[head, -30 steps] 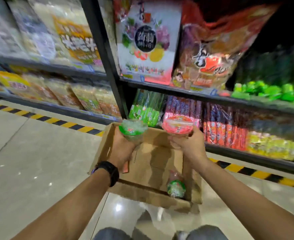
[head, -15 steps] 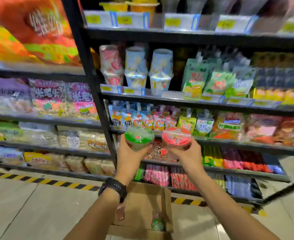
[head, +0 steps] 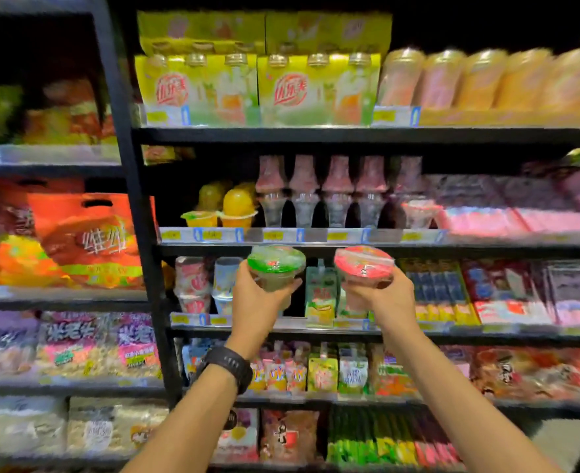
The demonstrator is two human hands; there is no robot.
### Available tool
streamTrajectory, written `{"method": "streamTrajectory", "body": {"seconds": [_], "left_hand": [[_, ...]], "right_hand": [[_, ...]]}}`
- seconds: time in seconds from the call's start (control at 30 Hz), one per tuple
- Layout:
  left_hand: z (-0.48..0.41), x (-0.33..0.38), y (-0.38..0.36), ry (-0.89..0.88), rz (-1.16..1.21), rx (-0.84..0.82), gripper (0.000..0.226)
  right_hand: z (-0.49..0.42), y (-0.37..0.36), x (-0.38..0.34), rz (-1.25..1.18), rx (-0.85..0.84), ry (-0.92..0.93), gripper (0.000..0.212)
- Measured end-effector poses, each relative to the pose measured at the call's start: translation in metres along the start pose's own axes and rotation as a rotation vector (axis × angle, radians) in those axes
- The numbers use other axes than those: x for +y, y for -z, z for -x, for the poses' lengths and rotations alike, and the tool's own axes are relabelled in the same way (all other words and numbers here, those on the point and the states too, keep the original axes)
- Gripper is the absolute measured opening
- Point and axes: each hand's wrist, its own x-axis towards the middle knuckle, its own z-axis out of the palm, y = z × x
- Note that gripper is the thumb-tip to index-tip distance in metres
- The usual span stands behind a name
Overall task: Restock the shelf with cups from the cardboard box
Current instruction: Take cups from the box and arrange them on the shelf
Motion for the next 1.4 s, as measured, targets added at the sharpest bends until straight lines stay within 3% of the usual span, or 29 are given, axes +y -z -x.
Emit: {"method": "streamTrajectory", "body": {"seconds": [0.33, 0.57, 0.7, 0.97, 1.07, 1.2, 1.27, 1.4], "left_hand": [[-0.095, 0.032, -0.098, -0.029, -0.050, -0.017, 0.064], [-0.169, 0.007, -0.138, 0.045, -0.126, 0.033, 0.066], [-0.204, -0.014, -0.146, 0.053, -0.195, 0.024, 0.071], [-0.234, -0.018, -0.150, 0.193, -0.579, -0.279, 0.088], [-0.236, -0.016, -0.148, 0.178, -0.659, -0.359, 0.090], [-0.235, -0.016, -0.148, 0.185, -0.626, -0.399, 0.096], [-0.233, -0.017, -0.146, 0.157, -0.607, -0.430, 0.104], [-0.227, -0.025, -0.142, -0.149, -0.747, -0.270, 0.090]], "right_hand": [[-0.122, 0.043, -0.035, 0.075, 0.147, 0.015, 0.051], [-0.187, 0.013, -0.027, 0.187, 0.227, -0.001, 0.045], [-0.214, -0.008, -0.017, 0.250, 0.270, -0.016, 0.055], [-0.237, -0.021, 0.004, 0.517, 0.277, -0.064, 0.079], [-0.235, -0.012, 0.002, 0.629, 0.193, -0.017, 0.092], [-0.230, -0.007, 0.004, 0.808, 0.156, 0.044, 0.074], [-0.226, -0.003, 0.006, 0.897, 0.161, 0.170, 0.070], [-0.222, 0.003, 0.009, 1.192, 0.168, 0.421, 0.059]]}}
